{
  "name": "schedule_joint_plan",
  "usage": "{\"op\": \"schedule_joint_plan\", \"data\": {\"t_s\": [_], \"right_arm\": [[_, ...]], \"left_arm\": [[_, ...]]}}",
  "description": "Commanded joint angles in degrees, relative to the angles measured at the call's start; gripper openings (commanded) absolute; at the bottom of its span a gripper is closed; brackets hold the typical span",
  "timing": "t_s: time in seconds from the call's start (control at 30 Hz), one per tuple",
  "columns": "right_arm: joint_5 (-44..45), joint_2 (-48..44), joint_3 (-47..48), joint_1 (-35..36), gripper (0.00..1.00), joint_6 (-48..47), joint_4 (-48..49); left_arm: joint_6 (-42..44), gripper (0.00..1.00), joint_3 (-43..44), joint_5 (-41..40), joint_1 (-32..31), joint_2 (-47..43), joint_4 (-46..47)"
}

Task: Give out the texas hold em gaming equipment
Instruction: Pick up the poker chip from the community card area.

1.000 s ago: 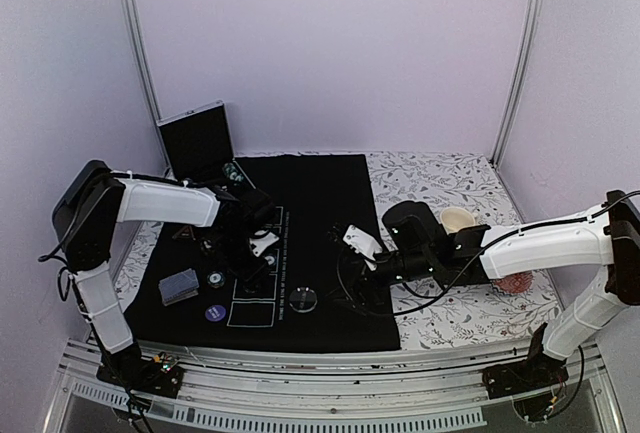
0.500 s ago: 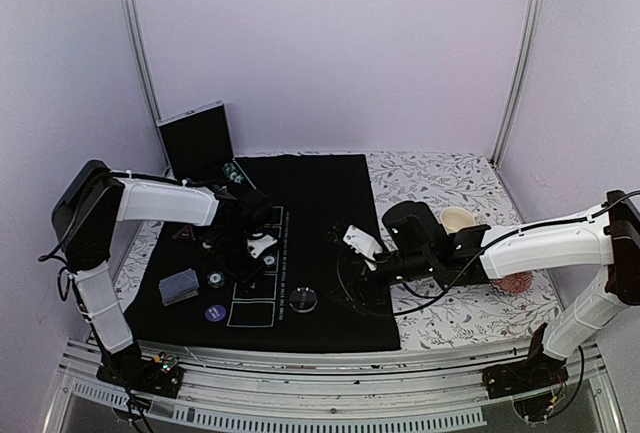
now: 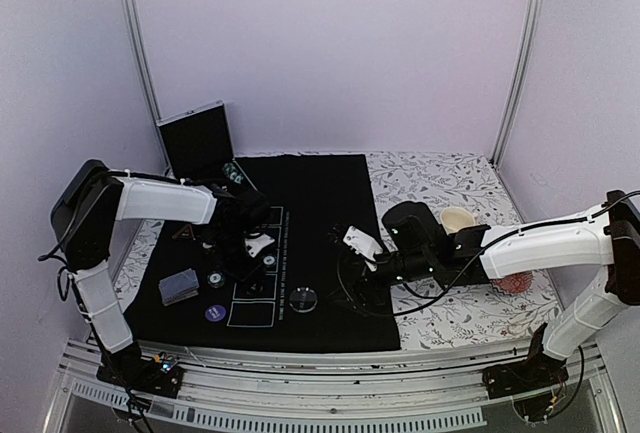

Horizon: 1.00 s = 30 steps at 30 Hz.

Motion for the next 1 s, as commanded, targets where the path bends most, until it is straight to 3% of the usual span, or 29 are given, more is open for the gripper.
{"op": "schedule_joint_plan", "data": {"t_s": [0.0,0.6,0.97], "right_arm": [[0.7,0.5,1.1,0.3,0.99,-0.3,-0.5],[0.3,1.3,1.6,0.3,0.99,-0.6,-1.1],[0.2,1.6,1.8,0.3,0.99,-0.7,-1.4]], "left_arm": [[0.2,0.59,1.2,-0.1,-0.5,-0.7,-0.9],[0.7,0.57,2.5,-2.2,-3.7,3.5,0.1],[0.0,0.46,1.3,-4.0,-5.0,4.8,-0.8]]}}
